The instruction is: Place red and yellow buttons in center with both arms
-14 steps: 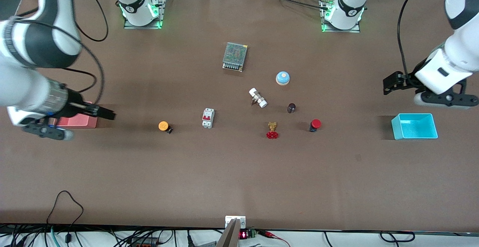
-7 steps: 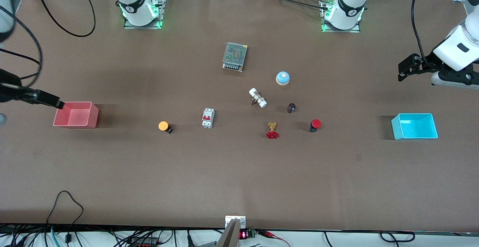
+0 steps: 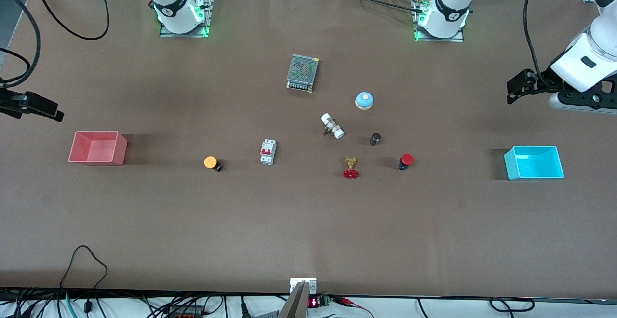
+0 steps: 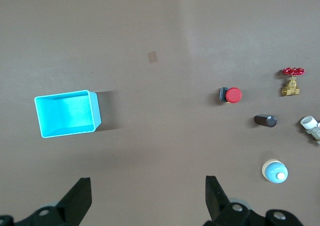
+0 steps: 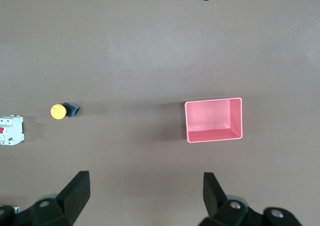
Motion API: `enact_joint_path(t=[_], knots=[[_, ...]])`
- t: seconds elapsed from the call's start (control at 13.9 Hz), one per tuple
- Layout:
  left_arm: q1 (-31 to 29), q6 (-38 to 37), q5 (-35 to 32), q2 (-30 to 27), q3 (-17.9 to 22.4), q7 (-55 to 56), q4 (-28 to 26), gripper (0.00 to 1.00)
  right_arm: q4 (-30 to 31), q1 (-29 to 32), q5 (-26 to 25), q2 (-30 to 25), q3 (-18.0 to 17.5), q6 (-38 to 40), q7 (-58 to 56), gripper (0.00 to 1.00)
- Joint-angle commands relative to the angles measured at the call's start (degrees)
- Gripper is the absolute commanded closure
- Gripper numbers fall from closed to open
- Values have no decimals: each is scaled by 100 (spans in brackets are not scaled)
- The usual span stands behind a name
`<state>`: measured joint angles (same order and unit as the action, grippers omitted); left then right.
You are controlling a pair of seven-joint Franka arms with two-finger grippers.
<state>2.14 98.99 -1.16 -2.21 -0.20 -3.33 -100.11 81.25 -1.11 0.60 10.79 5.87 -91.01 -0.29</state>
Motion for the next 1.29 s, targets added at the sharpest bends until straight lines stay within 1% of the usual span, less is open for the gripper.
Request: enact_joint_path(t=[0.0,0.07,0.22,0.29,0.43,0.5,0.72,0.79,0.86,1.22], knots=[[32,-91,-77,-69,-15,96,9,0,233,-400,-42,-262,477,5,-68,0],[41,-91,-77,-69,-24,96,9,0,268,-234,10,-279,372,-13,-68,0],[32,-91,-77,-69,-33,87,9,0,269,328,37,-280,-197,-48,-77,0],[41,-134,-77,-69,-41,96,9,0,277,356,37,-280,-252,-65,-77,0],[32,-126,-95,-60,-41,96,18,0,382,365,37,-340,-253,-22,-77,0],[32,-135,-95,-69,-41,87,18,0,618,374,37,-489,-261,-91,-77,0],[32,-135,-113,-69,-41,96,18,0,1488,366,2,-1112,-261,-627,-85,0],[32,-135,-113,-69,-50,96,18,0,1664,374,-7,-1245,-261,-637,-85,0],[32,-135,-113,-69,-50,96,18,0,1753,374,-16,-1333,-261,-637,-85,0],[41,-135,-113,-69,-59,96,18,0,1763,383,-42,-1457,-261,-497,-181,0]])
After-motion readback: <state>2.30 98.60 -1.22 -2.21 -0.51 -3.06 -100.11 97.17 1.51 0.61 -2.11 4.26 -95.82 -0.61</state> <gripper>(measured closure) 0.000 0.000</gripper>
